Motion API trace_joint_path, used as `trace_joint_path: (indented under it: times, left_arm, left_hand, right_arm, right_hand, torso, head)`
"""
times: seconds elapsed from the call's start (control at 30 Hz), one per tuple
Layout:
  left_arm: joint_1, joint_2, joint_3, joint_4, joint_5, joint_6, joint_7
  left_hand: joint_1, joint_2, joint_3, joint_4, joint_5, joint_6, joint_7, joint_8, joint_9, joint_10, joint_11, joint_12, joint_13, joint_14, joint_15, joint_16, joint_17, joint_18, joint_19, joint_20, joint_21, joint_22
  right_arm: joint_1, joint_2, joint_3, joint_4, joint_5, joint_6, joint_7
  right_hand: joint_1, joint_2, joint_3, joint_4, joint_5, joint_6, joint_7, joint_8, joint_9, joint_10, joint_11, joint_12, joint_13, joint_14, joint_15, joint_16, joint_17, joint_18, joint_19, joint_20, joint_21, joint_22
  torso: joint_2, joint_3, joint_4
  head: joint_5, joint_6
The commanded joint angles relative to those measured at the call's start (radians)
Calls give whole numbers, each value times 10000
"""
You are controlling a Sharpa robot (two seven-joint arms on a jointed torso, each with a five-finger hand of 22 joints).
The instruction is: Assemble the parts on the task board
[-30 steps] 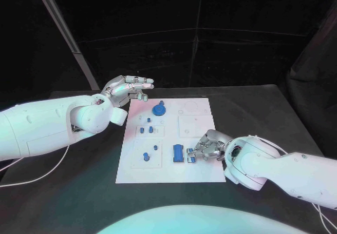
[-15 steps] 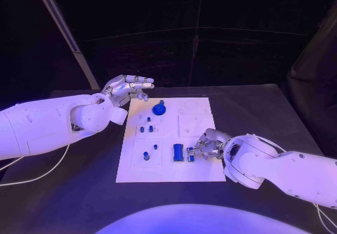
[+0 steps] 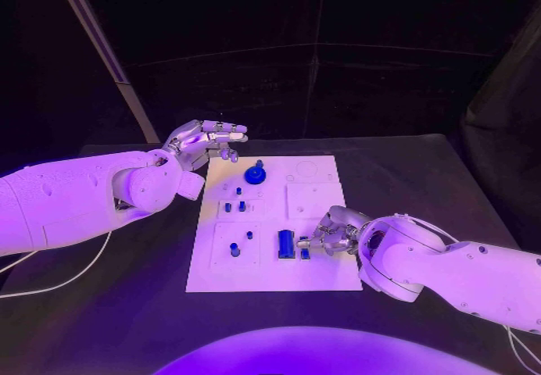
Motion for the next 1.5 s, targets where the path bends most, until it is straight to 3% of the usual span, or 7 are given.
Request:
trace_joint_path:
  times: [0.03,0.2,0.3,0.43,0.93,1.2,1.5]
  left_arm:
    - [14,4,8,12,22,144,-2]
    - [14,4,8,8,22,150,-6]
    - [14,1,8,3,22,150,-6]
    - [13,11,8,-11,22,154,-8]
    - [13,59,7,-37,22,175,-31]
    - [13,57,7,-43,22,181,-41]
    - [12,56,7,-49,21,189,-43]
  left_hand:
    - [-75,27,-59,-18,9,-56,25,47,-14,-73,-10,25,-9,-53,-17,-48,-17,51,-75,18,-62,-9]
    - [-79,23,-65,-16,9,-69,28,42,-16,-86,-6,26,-10,-58,-14,-49,-22,50,-76,20,-68,-14]
    - [-79,23,-65,-16,9,-69,28,42,-16,-86,-6,26,-10,-58,-14,-49,-22,50,-76,20,-68,-14]
    - [-77,23,-66,-16,10,-74,30,40,-17,-91,-5,27,-11,-61,-13,-50,-25,50,-78,20,-70,-16]
    - [-72,28,-65,-17,10,-82,31,38,-18,-101,-3,29,-11,-72,-11,-56,-32,50,-82,22,-76,-21]
    - [-66,33,-64,-17,10,-86,33,38,-18,-110,-1,31,-12,-84,-9,-64,-39,50,-88,23,-84,-26]
    - [-58,38,-63,-20,10,-91,35,38,-17,-119,1,35,-12,-99,-7,-74,-49,50,-96,24,-93,-32]
  right_arm:
    - [13,-29,3,26,-166,74,-14]
    - [13,-141,3,76,-254,157,112]
    - [13,-218,3,99,-348,286,204]
    - [13,-216,3,93,-481,441,298]
    - [11,185,3,-459,-780,597,274]
    - [10,172,3,-457,-912,672,294]
    - [10,-17,3,-313,-264,-261,1548]
  right_hand:
    - [-77,-7,-51,9,-104,20,11,-26,11,-52,51,-55,-27,411,-41,-58,-28,-100,-77,25,-50,117]
    - [844,41,206,-586,305,-2,15,-51,52,-94,44,-94,-4,408,-51,-86,-46,-94,-91,20,-70,97]
    - [1325,-23,277,-977,156,-20,33,-72,75,-143,50,-179,-35,405,-45,-110,-64,-91,-104,20,-85,81]
    - [1472,-96,231,-1179,-95,-28,50,-91,96,-161,63,-248,-63,402,-33,-131,-79,-89,-115,31,-99,68]
    - [1407,-8,197,-1211,-266,0,54,-90,120,-108,68,-175,8,412,-26,-111,-42,-96,-97,38,-85,100]
    - [1451,84,199,-1307,79,17,34,-99,143,-81,49,-167,35,420,-38,-101,-22,-98,-87,33,-79,115]
    - [706,-52,-229,-963,-310,-208,105,-249,138,-287,123,-705,-325,379,11,-262,-207,-57,-204,67,-197,-69]
  torso:
    - [3,3,-4]
    - [-5,7,-1]
    - [-4,4,-1]
    - [-5,3,-16]
    - [12,6,0]
    - [-1,4,-1]
    - [-9,0,1]
  head:
    - [-2,-3]
    - [-12,-2]
    - [-13,0]
    - [-19,9]
    - [-45,-11]
    - [-39,-25]
    - [-69,51]
